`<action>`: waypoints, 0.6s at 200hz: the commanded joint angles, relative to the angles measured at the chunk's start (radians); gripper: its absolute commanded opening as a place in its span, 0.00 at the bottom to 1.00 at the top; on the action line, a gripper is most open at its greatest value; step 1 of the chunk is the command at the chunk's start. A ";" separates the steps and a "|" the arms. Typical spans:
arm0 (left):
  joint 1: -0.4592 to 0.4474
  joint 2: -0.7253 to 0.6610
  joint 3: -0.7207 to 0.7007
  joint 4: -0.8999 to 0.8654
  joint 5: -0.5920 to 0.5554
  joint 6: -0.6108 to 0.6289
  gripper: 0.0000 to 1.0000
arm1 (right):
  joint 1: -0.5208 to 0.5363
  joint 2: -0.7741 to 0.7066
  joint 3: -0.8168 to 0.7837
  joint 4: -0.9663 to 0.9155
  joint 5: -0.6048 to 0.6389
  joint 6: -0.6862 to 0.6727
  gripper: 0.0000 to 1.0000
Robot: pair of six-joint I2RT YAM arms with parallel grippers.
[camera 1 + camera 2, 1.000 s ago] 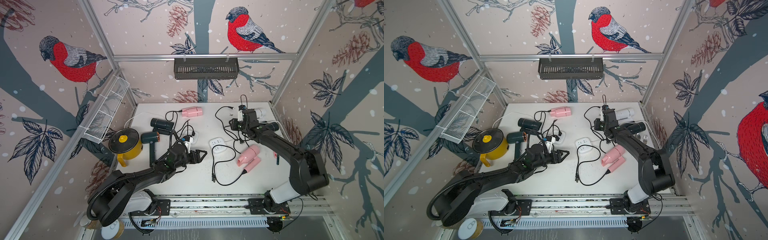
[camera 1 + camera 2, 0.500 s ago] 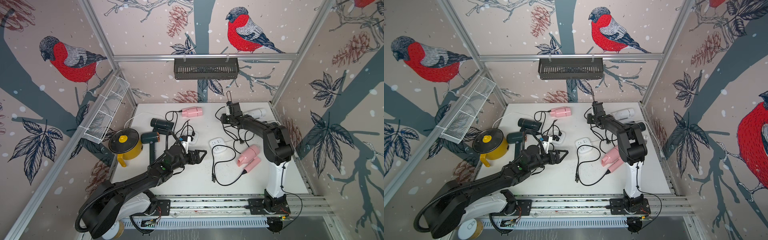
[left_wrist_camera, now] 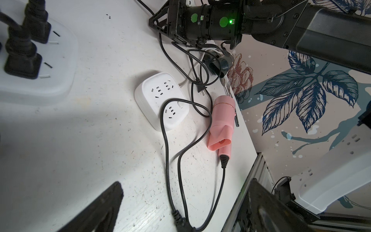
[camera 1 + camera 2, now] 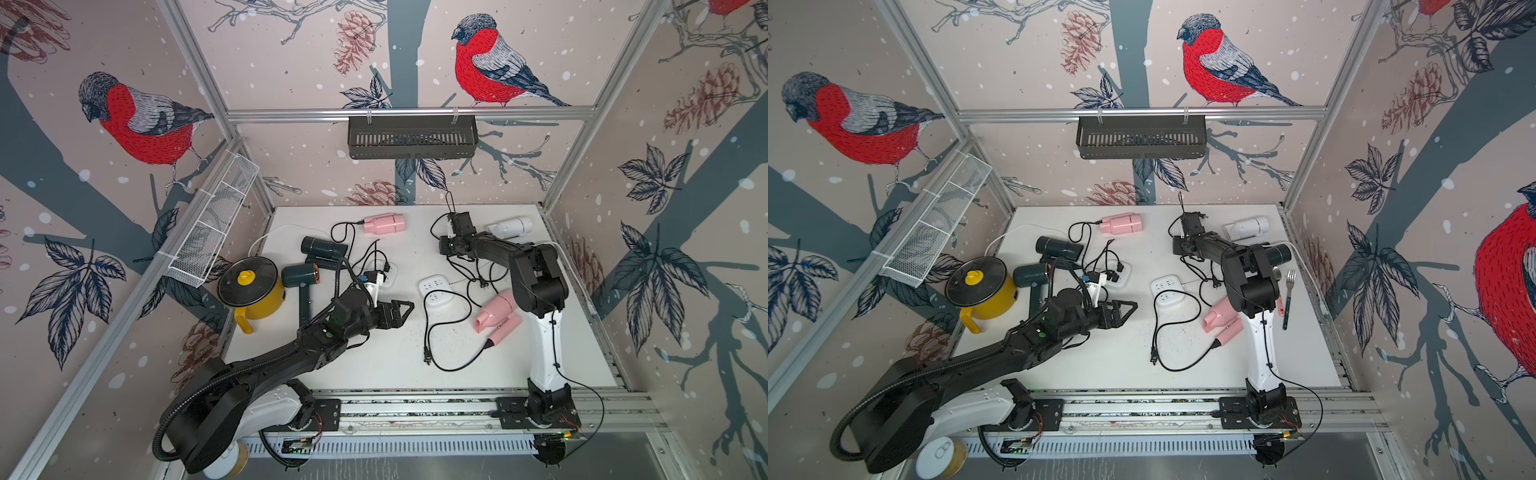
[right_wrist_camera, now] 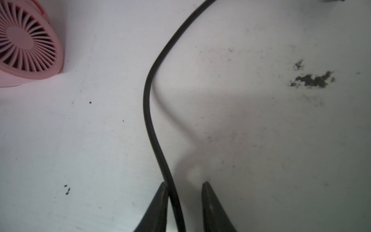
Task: Charge the blow dryers
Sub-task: Pick up the plug from the center of the board.
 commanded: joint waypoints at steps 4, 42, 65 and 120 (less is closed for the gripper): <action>0.003 -0.001 -0.001 0.023 -0.019 -0.027 0.99 | 0.013 -0.030 -0.003 0.005 -0.006 -0.016 0.13; 0.047 -0.007 0.023 0.012 0.019 -0.033 0.94 | 0.045 -0.244 -0.130 0.076 -0.064 -0.054 0.06; 0.107 -0.004 0.031 0.060 0.115 -0.068 0.85 | 0.043 -0.397 -0.248 0.134 -0.223 -0.092 0.06; 0.150 0.052 0.154 0.099 0.213 -0.141 0.82 | 0.045 -0.672 -0.476 0.158 -0.482 -0.115 0.06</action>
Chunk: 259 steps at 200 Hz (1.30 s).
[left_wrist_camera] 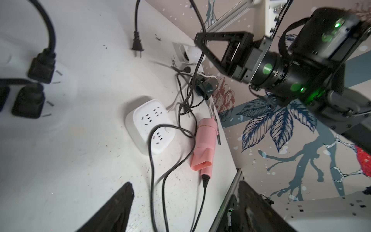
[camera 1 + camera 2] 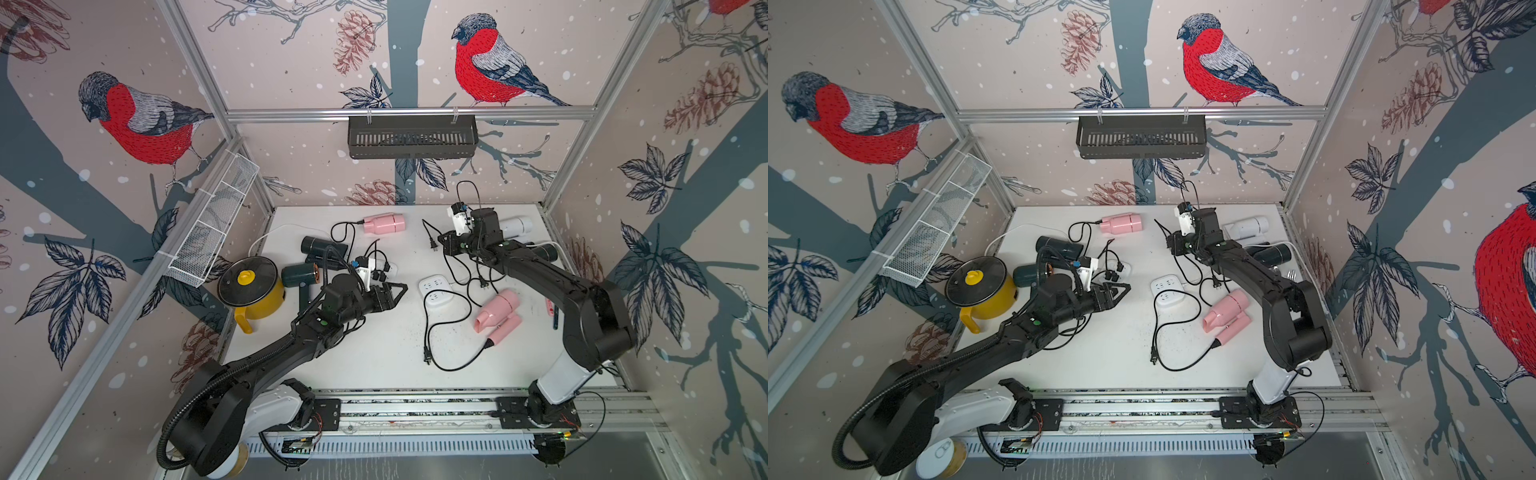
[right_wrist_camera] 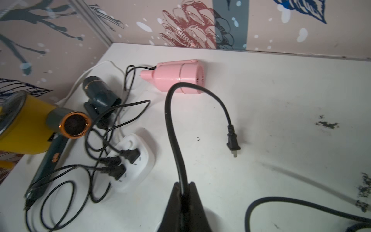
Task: Charge the blow dryers
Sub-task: Pick up the plug from the center of the board.
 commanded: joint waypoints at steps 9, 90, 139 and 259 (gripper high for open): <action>0.019 0.055 0.055 0.114 0.076 -0.099 0.85 | 0.006 -0.118 -0.109 0.053 -0.183 -0.015 0.06; 0.021 0.233 0.248 -0.101 -0.048 0.252 0.86 | 0.011 -0.305 -0.225 0.035 -0.406 0.028 0.08; 0.021 0.335 0.323 -0.127 -0.099 0.305 0.88 | 0.012 -0.375 -0.272 0.047 -0.539 0.064 0.08; 0.022 0.426 0.346 0.022 -0.023 0.287 0.56 | 0.002 -0.476 -0.370 0.141 -0.673 0.168 0.08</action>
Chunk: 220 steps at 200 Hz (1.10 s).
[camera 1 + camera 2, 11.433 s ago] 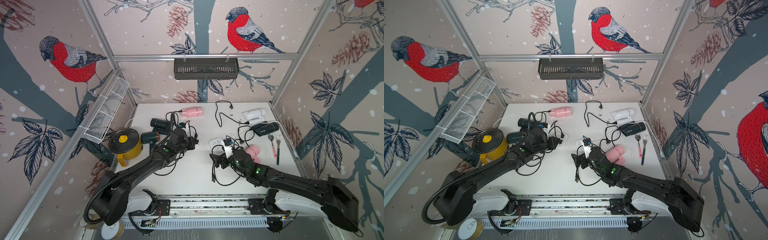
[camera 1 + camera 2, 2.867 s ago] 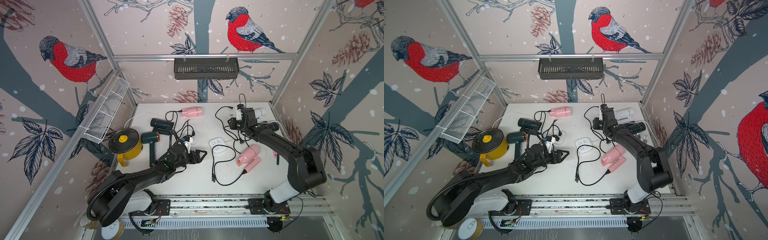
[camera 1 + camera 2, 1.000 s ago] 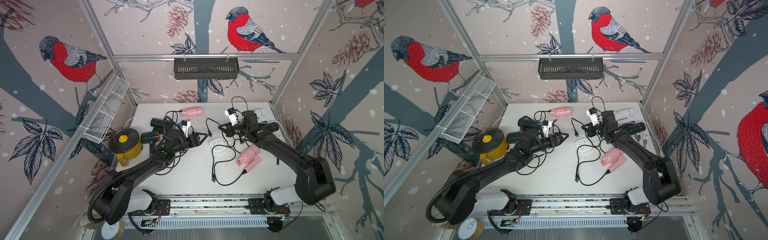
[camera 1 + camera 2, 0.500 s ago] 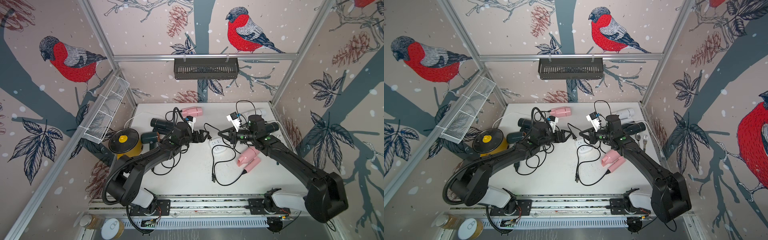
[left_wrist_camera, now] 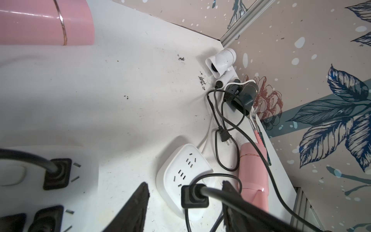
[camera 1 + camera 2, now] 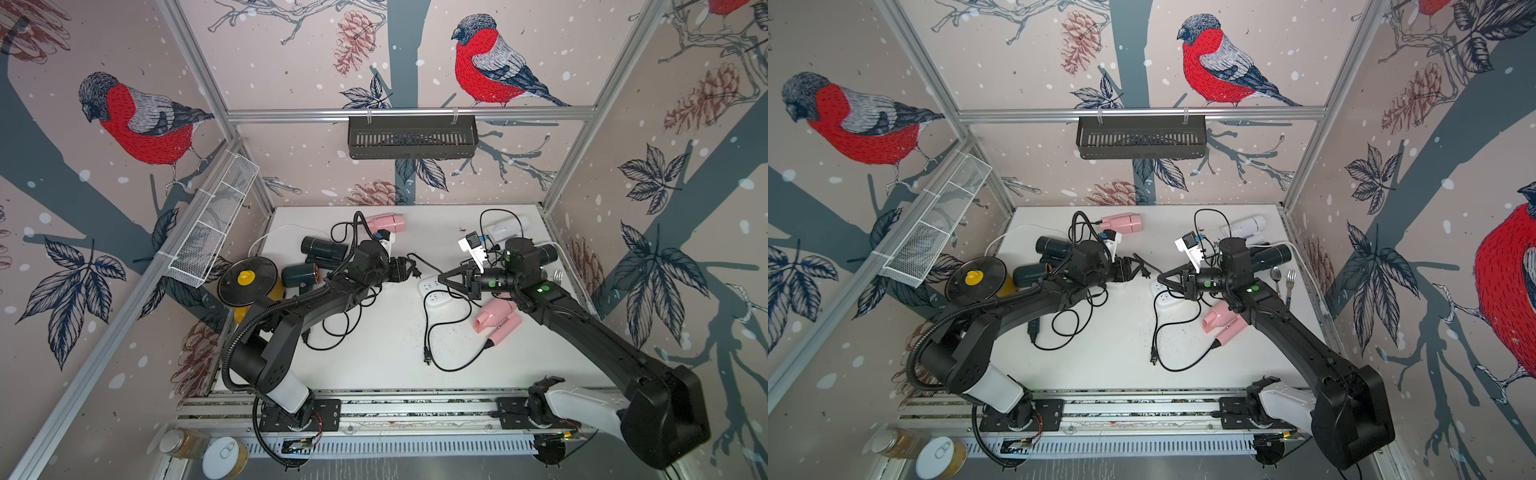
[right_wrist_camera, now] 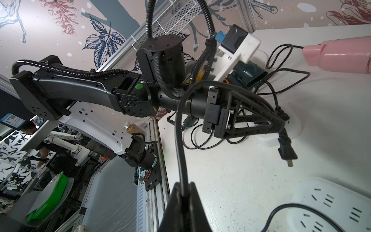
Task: Charge the blow dryers
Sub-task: Pick up the plug from the center of the board.
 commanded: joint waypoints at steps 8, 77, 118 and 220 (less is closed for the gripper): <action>0.002 -0.008 -0.018 0.115 0.074 -0.007 0.56 | -0.007 -0.007 -0.010 0.059 -0.033 0.030 0.08; -0.001 -0.026 -0.043 0.149 0.119 0.018 0.39 | -0.036 -0.009 -0.051 0.163 -0.067 0.114 0.08; -0.001 -0.031 -0.046 0.177 0.138 0.032 0.36 | -0.046 -0.006 -0.057 0.177 -0.090 0.130 0.08; -0.029 -0.014 -0.019 0.203 0.184 0.066 0.31 | -0.064 -0.030 -0.088 0.235 -0.112 0.187 0.08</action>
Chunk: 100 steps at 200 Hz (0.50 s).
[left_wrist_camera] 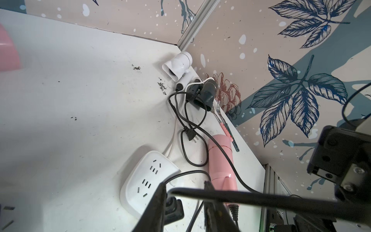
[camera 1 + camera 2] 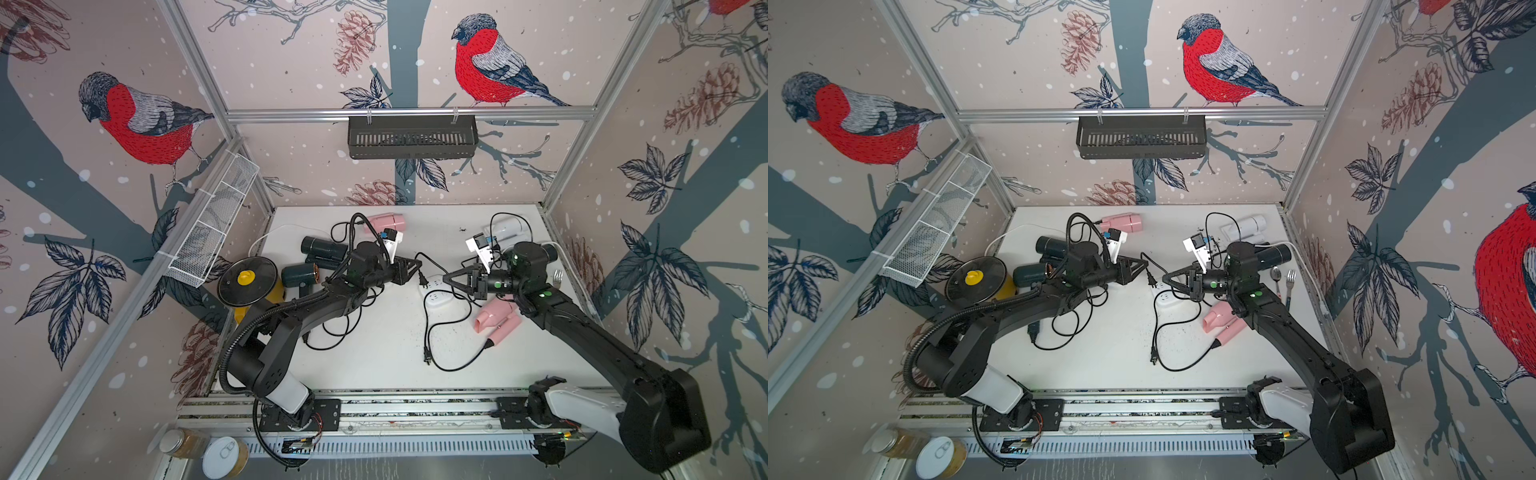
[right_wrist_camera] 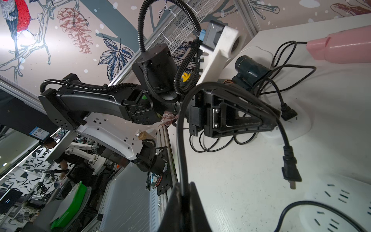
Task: Charge the blow dryers
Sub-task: Pick up the plug from the center of the board.
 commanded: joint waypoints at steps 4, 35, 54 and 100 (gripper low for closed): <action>-0.011 0.007 0.016 0.052 0.022 0.027 0.30 | -0.005 -0.010 -0.004 0.070 -0.033 0.035 0.08; -0.018 0.012 0.032 0.042 0.007 0.034 0.30 | -0.010 -0.013 -0.012 0.077 -0.043 0.045 0.08; -0.019 0.011 0.045 0.025 -0.002 0.044 0.28 | -0.016 -0.016 -0.015 0.079 -0.046 0.050 0.08; -0.039 -0.029 0.066 -0.093 -0.052 0.101 0.09 | -0.073 -0.017 0.033 -0.135 0.140 -0.059 0.13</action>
